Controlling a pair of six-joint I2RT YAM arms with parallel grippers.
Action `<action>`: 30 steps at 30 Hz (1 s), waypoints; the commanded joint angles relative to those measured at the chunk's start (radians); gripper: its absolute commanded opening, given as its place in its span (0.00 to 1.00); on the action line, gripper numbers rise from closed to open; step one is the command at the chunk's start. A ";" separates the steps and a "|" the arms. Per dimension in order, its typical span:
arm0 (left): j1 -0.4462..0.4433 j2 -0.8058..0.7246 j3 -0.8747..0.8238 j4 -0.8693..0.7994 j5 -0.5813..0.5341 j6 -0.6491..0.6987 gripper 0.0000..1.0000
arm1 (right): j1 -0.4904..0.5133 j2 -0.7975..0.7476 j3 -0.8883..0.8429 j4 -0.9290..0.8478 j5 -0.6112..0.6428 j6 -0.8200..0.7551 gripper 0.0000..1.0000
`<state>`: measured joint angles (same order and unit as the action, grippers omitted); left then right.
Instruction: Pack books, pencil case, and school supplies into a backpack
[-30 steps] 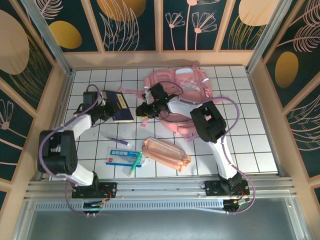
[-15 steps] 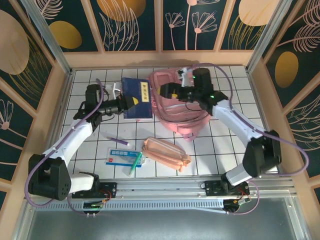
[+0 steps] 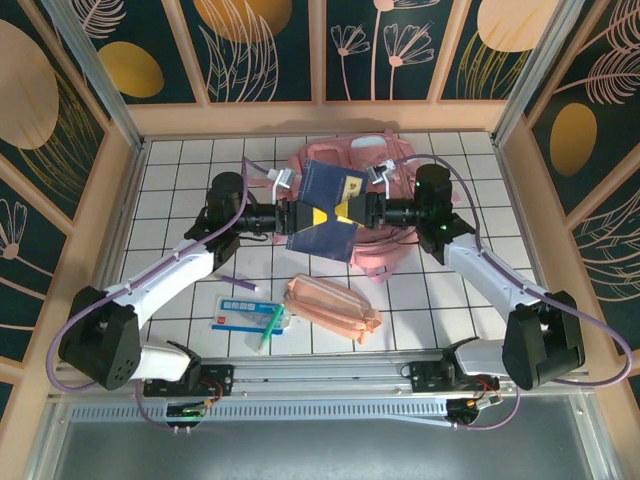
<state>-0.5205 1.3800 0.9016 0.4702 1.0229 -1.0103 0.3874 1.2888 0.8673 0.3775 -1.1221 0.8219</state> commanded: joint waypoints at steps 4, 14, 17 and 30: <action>-0.015 0.025 0.027 0.089 -0.069 -0.010 0.57 | -0.066 -0.099 -0.022 0.273 -0.041 0.235 0.00; -0.108 0.296 0.425 -0.739 -0.395 0.777 0.78 | -0.409 -0.203 0.100 -0.732 0.471 -0.134 0.00; -0.191 0.452 0.586 -0.884 -0.622 0.932 0.76 | -0.500 -0.228 0.075 -0.865 0.695 -0.079 0.00; -0.353 0.843 0.987 -0.974 -0.908 1.016 0.65 | -0.589 -0.248 0.079 -0.949 1.191 0.024 0.00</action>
<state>-0.8604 2.1895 1.8271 -0.4587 0.1741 -0.0463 -0.1959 1.0641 0.9134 -0.5682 -0.0452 0.8326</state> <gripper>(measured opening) 0.655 0.119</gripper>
